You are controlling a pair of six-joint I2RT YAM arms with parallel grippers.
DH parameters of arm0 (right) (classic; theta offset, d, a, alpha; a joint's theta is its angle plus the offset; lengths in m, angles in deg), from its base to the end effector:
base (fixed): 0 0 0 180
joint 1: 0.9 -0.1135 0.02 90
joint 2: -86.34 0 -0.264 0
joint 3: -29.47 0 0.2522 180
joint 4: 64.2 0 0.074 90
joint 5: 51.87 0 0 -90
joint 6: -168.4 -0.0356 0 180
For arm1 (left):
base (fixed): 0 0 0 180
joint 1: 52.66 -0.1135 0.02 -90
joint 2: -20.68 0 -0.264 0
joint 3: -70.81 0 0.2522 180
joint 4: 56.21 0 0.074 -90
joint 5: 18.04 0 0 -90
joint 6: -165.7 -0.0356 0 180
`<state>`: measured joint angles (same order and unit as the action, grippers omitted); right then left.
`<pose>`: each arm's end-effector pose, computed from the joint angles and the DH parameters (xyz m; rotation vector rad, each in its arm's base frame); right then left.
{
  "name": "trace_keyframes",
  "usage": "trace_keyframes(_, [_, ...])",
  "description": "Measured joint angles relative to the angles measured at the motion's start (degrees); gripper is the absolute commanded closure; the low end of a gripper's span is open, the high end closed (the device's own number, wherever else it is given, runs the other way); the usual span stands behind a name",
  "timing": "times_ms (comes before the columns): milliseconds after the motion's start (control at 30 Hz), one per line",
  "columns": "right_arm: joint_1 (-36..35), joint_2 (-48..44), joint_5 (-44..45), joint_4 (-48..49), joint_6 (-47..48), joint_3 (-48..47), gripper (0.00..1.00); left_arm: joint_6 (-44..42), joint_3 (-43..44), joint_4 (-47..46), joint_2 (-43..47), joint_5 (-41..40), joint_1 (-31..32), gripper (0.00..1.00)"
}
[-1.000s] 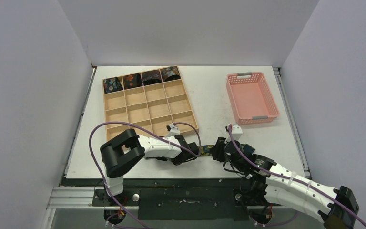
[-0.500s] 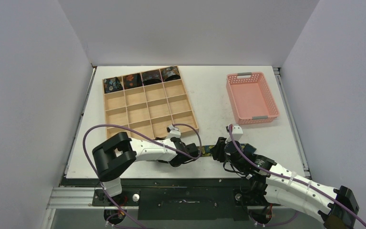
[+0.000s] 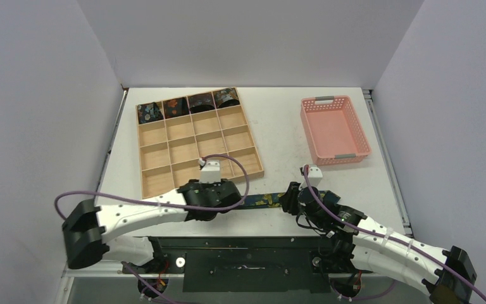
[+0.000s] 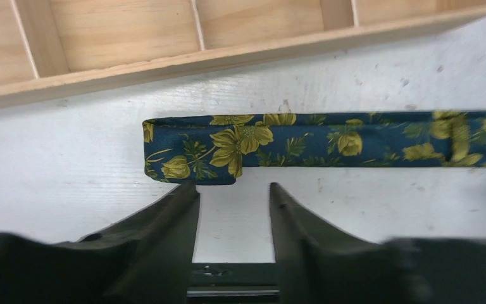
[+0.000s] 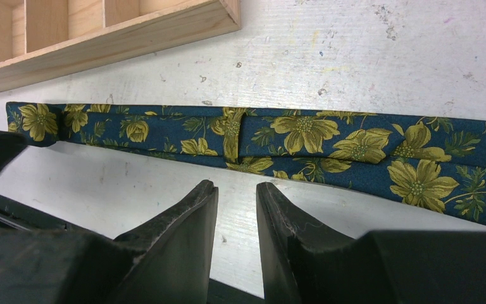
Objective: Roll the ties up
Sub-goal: Pick up the tie at the center of the board.
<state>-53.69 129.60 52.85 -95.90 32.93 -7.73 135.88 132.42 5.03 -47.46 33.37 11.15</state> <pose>0.1065 0.1253 0.2014 -0.0014 2.2863 0.6532 0.1130 -0.1793 0.2356 -0.0880 2.3782 -0.0215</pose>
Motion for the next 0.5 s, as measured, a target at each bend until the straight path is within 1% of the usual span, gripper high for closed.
trace_keyframes(67, [0.0,0.7,-0.2,0.7,0.0,0.0,0.72,-1.7,-5.8,-5.4,8.8,3.4,-3.6,0.83])
trace_keyframes(133, [0.0,1.5,-0.6,1.4,0.0,0.0,0.73,-3.5,-11.9,-10.8,16.5,7.7,-9.2,0.94])
trace_keyframes(167, [0.0,1.9,-0.9,1.7,0.0,0.0,0.73,-4.4,-15.4,-13.7,20.1,10.8,-12.9,0.97])
trace_keyframes(233, [0.0,2.5,-1.2,2.2,0.0,0.0,0.74,-5.5,-19.8,-16.9,23.7,15.1,-17.9,1.00])
trace_keyframes(333, [0.0,3.1,-2.0,3.3,0.0,0.0,0.74,-6.9,-24.7,-21.4,25.3,22.0,-24.1,1.00])
trace_keyframes(400, [0.0,3.5,-2.4,4.3,0.1,0.0,0.75,-7.5,-25.9,-23.9,24.0,25.2,-25.9,1.00])
trace_keyframes(500, [0.0,4.2,-3.1,5.3,0.1,0.0,0.75,-8.3,-26.7,-27.9,21.4,28.4,-26.5,1.00])
